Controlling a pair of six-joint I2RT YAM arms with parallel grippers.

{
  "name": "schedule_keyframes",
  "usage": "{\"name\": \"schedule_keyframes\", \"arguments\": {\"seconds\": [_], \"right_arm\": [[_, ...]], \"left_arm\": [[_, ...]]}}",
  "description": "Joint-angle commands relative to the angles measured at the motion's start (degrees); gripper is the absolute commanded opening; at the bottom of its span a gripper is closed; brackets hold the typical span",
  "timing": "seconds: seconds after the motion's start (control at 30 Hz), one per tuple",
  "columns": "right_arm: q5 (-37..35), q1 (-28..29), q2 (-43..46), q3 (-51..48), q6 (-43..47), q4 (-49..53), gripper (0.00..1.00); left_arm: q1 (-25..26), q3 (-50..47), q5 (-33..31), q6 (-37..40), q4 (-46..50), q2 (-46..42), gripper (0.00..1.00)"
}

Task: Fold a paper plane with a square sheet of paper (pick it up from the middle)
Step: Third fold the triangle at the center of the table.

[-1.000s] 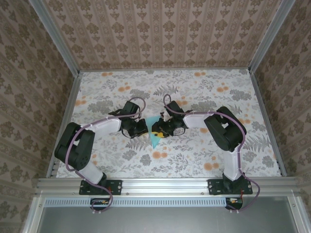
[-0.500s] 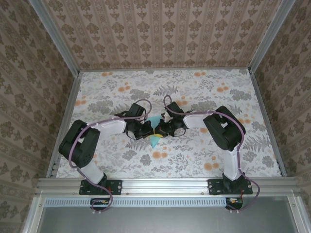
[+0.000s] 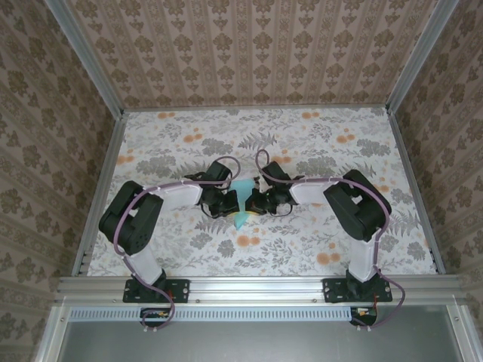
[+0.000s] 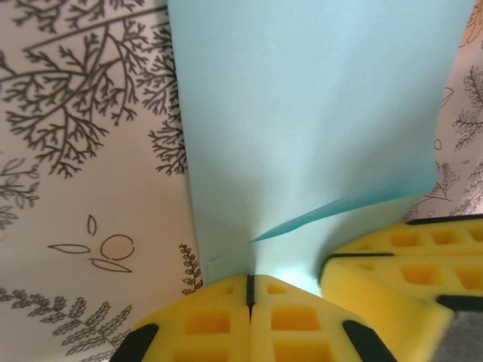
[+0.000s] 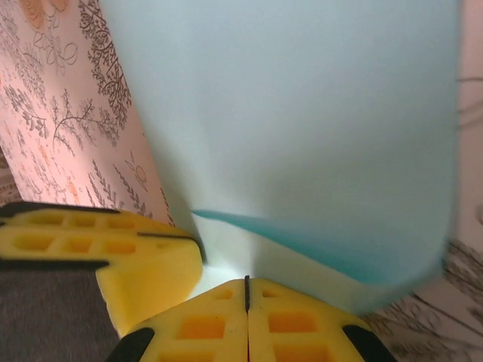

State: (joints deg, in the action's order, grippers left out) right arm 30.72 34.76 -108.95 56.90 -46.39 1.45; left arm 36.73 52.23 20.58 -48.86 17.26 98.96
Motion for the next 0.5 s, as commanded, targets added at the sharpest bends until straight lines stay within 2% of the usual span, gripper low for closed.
{"name": "schedule_keyframes", "arguments": {"seconds": [0.0, 0.2, 0.47], "right_arm": [[-3.3, 0.4, 1.8, -2.8, 4.5, -2.0, 0.07], [-0.9, 2.0, 1.8, -4.3, 4.6, -7.3, 0.08], [-3.2, 2.5, -0.7, -2.3, 5.1, -4.6, 0.07]], "left_arm": [[0.0, -0.5, -4.7, 1.2, 5.9, 1.9, 0.0], [0.3, 0.0, -5.1, 1.2, 6.6, 2.3, 0.0], [0.4, 0.5, -6.1, 2.1, 8.3, 2.6, 0.0]]}}
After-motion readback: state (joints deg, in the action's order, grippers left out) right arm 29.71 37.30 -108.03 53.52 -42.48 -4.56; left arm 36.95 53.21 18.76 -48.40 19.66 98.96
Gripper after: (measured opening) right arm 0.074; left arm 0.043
